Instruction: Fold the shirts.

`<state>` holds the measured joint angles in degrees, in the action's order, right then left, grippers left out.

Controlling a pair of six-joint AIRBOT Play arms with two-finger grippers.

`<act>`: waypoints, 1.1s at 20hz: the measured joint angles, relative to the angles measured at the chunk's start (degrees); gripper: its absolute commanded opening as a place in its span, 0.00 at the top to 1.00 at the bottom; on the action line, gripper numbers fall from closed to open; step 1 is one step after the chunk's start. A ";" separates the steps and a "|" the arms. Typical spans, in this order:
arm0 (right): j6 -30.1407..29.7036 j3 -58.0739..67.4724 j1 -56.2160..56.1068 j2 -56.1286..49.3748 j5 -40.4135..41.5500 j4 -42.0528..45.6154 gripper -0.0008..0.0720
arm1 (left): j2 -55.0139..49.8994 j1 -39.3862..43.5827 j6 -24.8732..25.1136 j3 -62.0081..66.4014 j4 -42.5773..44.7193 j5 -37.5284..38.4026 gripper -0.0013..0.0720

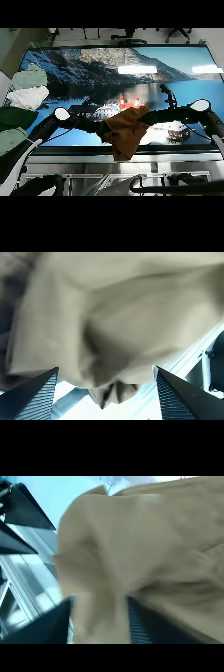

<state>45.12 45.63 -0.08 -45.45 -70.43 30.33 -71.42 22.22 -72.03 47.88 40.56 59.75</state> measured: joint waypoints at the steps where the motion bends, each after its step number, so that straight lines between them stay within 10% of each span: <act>1: 0.02 -0.04 0.35 0.02 0.04 0.98 0.41 | -0.35 -0.96 0.00 0.59 0.02 1.42 0.08; 4: 2.14 1.03 4.09 0.37 0.63 7.21 0.27 | -0.94 -4.79 0.00 2.23 0.22 4.76 0.08; 15: 6.34 2.12 13.46 -15.80 10.78 13.03 0.32 | -9.38 -4.13 1.09 3.17 -3.76 0.42 0.08; 16: 5.20 2.12 12.98 -17.77 11.19 11.76 0.34 | -10.25 -3.06 1.14 3.17 -3.98 -0.70 0.20; 18: 2.75 2.23 11.80 -21.05 11.89 8.76 0.87 | -11.58 -1.60 1.33 3.17 -4.37 -2.84 0.89; 22: -2.16 3.28 10.29 -23.43 11.13 3.45 0.95 | -11.72 -1.84 1.51 3.17 -4.96 -4.79 0.96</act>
<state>42.96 48.90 10.22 -68.88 -59.31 33.78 -83.13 20.38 -70.52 51.05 35.59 54.96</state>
